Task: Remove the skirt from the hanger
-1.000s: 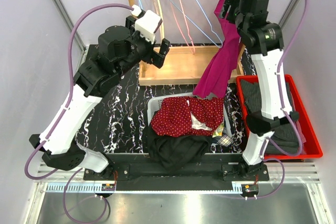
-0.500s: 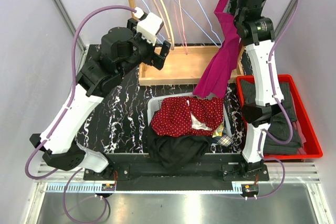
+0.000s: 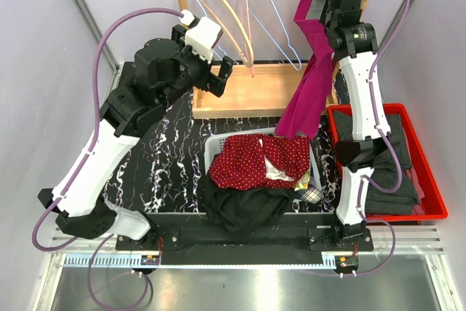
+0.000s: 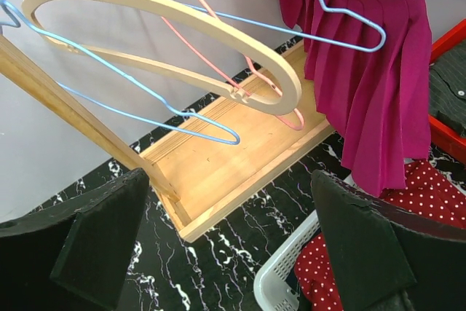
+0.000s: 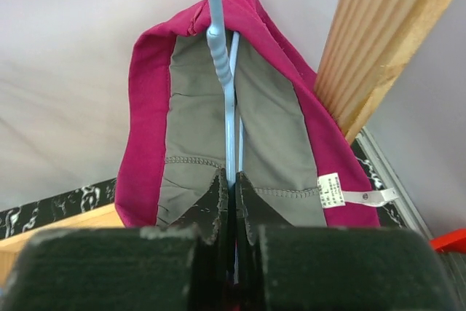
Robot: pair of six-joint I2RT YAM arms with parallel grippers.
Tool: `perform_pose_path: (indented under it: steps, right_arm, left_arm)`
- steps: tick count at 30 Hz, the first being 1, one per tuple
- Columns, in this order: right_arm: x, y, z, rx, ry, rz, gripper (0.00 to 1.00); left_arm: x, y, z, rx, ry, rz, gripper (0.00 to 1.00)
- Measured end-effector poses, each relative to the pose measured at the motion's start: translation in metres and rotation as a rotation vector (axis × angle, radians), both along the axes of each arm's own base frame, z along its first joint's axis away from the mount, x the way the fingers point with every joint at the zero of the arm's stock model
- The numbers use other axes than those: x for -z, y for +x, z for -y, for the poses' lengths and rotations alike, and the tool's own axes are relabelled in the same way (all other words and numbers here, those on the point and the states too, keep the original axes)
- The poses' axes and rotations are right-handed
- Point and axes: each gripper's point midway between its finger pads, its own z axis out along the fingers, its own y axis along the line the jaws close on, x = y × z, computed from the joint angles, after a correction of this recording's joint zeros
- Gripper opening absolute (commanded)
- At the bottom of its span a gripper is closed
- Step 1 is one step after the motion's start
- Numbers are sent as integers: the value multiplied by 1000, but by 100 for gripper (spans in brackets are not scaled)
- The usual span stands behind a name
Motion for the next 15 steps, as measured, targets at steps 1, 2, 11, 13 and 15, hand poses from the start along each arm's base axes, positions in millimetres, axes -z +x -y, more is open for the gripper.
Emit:
perform_pose_path:
  steps: [1, 2, 11, 13, 15]
  right_arm:
    - [-1, 0, -2, -15, 3, 1, 0]
    - [-2, -1, -4, -32, 7, 3, 0]
    - [-60, -26, -23, -189, 37, 140, 0]
    - [-81, -43, -25, -226, 41, 184, 0]
    - [-97, -62, -25, -251, 46, 221, 0]
  left_arm:
    - [-1, -1, -1, -1, -2, 2, 99]
    - [-2, -1, -2, -2, -3, 4, 99]
    - [-8, -5, -6, -11, -22, 10, 99]
    - [-9, -7, -8, -12, -25, 13, 99]
    - [-8, -8, -10, -13, -27, 13, 99]
